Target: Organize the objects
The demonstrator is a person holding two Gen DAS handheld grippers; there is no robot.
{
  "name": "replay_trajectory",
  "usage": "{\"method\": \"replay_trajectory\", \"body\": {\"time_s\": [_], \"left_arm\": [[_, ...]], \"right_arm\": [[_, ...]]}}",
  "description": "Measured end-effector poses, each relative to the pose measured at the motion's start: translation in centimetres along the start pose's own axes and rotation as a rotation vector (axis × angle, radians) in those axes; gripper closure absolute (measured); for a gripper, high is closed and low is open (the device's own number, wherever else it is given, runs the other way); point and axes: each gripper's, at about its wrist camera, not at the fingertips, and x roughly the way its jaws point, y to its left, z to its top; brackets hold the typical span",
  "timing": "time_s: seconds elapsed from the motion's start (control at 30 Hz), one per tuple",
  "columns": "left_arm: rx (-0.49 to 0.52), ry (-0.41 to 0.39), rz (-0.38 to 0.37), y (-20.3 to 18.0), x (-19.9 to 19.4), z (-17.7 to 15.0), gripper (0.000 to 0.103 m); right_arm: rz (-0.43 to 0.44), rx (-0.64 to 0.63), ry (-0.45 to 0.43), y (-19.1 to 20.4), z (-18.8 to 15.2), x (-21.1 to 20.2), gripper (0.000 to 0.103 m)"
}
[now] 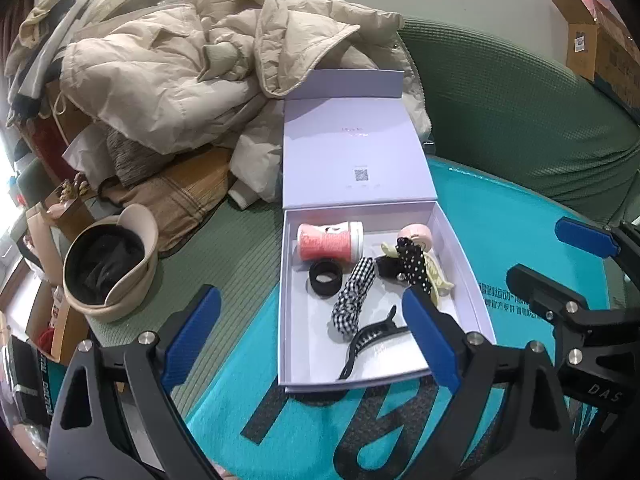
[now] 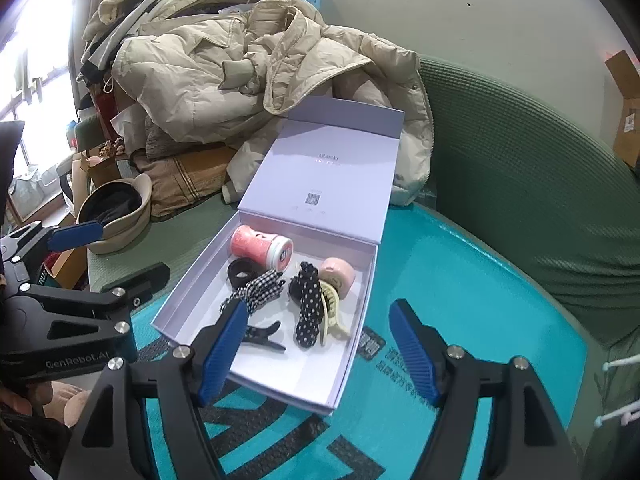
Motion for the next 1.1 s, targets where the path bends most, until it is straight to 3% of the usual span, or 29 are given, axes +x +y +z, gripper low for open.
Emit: {"method": "replay_trajectory", "body": {"time_s": [1.1], "left_arm": [[-0.076, 0.076, -0.004, 0.9, -5.2, -10.2, 0.009]], "right_arm": [[0.039, -0.012, 0.069, 3.0, -9.1, -4.0, 0.028]]}}
